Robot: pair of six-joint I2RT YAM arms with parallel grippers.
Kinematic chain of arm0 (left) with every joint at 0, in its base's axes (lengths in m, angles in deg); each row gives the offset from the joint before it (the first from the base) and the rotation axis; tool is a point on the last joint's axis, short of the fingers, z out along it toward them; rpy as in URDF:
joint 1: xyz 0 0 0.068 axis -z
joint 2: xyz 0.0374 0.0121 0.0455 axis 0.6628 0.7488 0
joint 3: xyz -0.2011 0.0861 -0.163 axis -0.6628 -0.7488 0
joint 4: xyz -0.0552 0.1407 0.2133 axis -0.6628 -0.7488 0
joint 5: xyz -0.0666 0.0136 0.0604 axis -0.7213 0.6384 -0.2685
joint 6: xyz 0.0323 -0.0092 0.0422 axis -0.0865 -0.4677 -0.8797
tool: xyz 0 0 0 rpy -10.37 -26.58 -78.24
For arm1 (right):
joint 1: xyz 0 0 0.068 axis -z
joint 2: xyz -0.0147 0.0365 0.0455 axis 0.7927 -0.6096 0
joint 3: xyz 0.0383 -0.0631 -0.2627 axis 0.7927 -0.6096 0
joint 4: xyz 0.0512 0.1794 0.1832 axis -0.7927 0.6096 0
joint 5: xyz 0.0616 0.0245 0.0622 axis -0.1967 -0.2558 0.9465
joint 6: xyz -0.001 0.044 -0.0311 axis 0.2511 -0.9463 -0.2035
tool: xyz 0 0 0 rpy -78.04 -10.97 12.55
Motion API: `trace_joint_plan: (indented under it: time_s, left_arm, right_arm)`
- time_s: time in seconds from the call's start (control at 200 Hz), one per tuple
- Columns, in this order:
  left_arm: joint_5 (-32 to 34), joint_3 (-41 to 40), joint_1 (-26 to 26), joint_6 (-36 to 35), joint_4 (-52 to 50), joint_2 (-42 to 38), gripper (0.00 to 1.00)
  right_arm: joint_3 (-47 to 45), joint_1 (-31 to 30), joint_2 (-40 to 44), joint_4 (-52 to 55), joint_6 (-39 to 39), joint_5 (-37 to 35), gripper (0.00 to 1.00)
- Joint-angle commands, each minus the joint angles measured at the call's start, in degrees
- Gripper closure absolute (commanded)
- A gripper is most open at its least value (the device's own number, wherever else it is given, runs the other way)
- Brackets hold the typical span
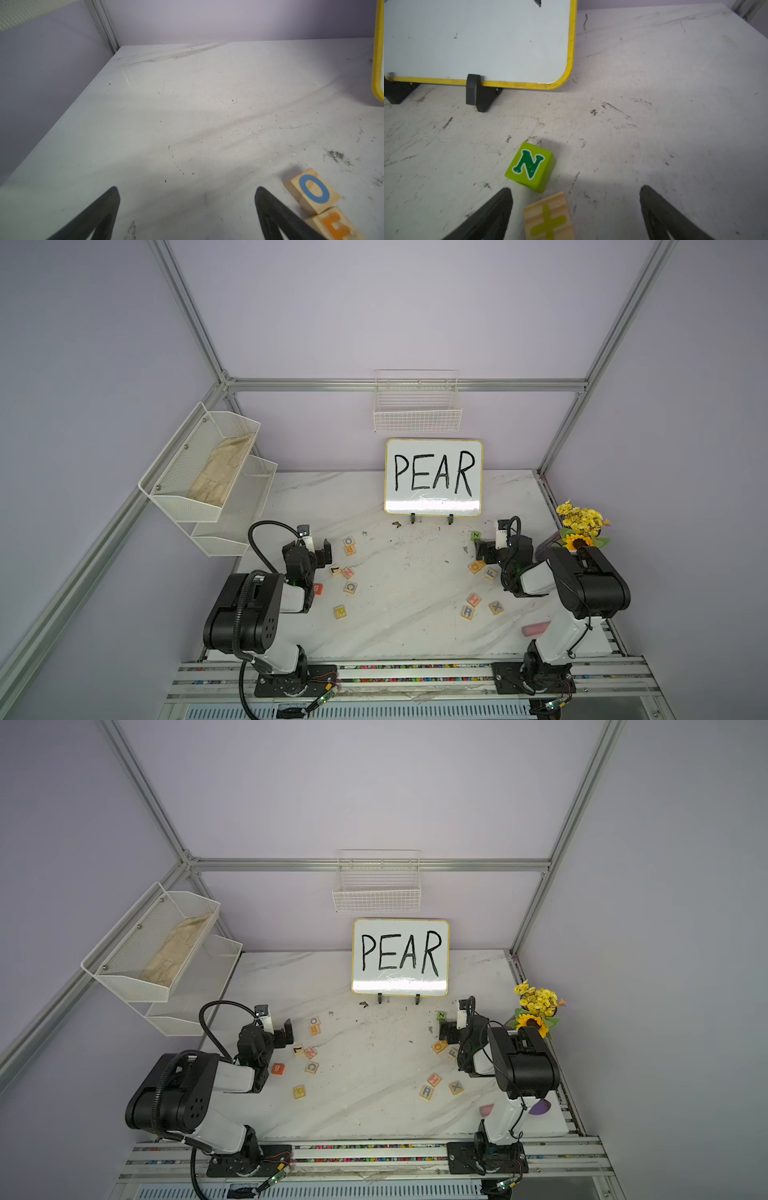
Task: Spell the uppercase word “pear” with letter blocks
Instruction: Pick up the letter block from the center of the board.
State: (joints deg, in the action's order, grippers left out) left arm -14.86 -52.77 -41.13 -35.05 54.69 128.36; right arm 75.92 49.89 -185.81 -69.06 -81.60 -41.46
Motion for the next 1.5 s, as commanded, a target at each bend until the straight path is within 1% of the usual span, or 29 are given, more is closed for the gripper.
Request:
trace_joint_plan:
  time_s: [0.0, 1.3, 1.365, 1.39, 1.45, 1.495]
  left_arm:
    - [0.21, 4.21, -0.46, -0.62, 2.50, -0.11, 0.00]
    - [0.17, 4.04, -0.47, -0.61, 2.59, -0.22, 0.00]
    - [0.18, 4.08, -0.39, -0.97, 2.91, -0.44, 0.00]
    - [-0.24, 4.26, -0.38, -1.10, 2.04, -1.05, 0.00]
    - [-0.58, 5.45, -0.38, -1.09, -2.00, -3.32, 0.00]
    - [-0.65, 6.95, -0.39, -0.89, -6.28, -5.17, 0.00]
  right_arm:
    - [0.58, 0.34, -0.26, -1.97, 1.43, 0.54, 0.03]
    - [0.20, 0.35, 0.04, -2.63, 1.49, 0.37, 0.03]
    - [1.29, 0.35, 1.74, 1.07, 2.18, 0.96, 0.03]
    - [1.56, 0.35, 2.45, 2.57, 2.19, 0.25, 0.03]
    - [1.39, 0.35, 2.77, 1.52, 1.29, 0.17, 0.03]
    - [2.13, 0.35, 4.48, 4.55, 2.01, 0.83, 0.02]
